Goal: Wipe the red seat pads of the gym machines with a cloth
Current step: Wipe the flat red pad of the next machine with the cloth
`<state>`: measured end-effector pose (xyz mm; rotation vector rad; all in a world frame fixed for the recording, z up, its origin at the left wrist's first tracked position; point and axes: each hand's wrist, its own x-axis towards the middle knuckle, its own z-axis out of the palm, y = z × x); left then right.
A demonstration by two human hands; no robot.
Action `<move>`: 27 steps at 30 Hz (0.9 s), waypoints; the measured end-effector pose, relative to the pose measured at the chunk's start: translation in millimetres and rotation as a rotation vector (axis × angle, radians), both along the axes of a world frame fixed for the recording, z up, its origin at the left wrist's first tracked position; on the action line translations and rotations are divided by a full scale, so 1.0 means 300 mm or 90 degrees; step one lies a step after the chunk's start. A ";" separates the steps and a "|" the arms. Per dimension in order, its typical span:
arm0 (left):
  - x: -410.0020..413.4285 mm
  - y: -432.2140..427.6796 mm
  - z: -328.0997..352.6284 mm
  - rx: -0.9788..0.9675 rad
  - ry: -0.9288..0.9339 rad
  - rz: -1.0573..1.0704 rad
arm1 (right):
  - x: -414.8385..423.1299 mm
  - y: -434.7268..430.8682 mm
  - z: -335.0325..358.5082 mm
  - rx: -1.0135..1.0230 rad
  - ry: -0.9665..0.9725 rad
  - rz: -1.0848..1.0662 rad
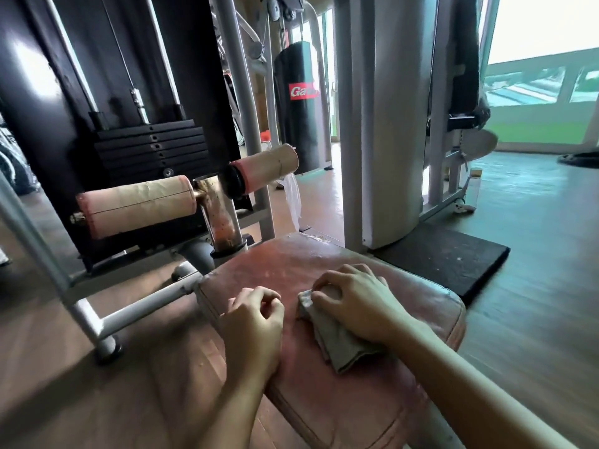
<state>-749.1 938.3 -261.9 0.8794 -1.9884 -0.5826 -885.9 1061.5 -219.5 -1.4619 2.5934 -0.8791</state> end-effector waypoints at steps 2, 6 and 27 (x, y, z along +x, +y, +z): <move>-0.007 0.000 0.000 -0.014 -0.022 0.011 | 0.023 0.011 -0.019 0.017 0.042 -0.010; -0.004 -0.001 0.009 -0.019 -0.051 0.013 | 0.030 0.026 -0.008 -0.004 0.091 -0.004; 0.014 0.006 -0.010 -0.027 -0.063 0.020 | 0.110 0.022 -0.070 -0.018 0.138 -0.052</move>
